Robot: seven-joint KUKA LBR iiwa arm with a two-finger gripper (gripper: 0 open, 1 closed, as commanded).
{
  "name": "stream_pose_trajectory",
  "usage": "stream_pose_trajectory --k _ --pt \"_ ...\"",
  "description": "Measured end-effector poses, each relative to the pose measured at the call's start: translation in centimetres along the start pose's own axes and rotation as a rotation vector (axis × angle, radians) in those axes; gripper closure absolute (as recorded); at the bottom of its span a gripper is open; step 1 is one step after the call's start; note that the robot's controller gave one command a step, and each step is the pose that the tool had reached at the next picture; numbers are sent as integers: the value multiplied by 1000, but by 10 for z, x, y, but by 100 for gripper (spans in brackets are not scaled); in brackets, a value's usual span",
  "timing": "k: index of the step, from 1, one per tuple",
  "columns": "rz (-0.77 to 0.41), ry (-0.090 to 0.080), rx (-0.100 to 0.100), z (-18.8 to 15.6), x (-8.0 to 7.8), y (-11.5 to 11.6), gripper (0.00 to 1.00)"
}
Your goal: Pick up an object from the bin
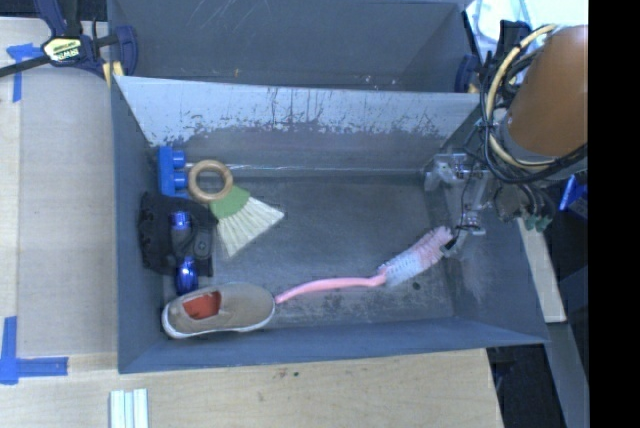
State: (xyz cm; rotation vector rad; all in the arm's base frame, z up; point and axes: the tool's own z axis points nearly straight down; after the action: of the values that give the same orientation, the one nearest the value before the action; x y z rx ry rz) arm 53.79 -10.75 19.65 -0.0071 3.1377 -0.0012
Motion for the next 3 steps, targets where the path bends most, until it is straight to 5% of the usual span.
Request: stream_pose_trajectory --k 2,3 --pt "20 -10 2 24 4 2 0" --pt "-114 -13 3 82 44 1 100"
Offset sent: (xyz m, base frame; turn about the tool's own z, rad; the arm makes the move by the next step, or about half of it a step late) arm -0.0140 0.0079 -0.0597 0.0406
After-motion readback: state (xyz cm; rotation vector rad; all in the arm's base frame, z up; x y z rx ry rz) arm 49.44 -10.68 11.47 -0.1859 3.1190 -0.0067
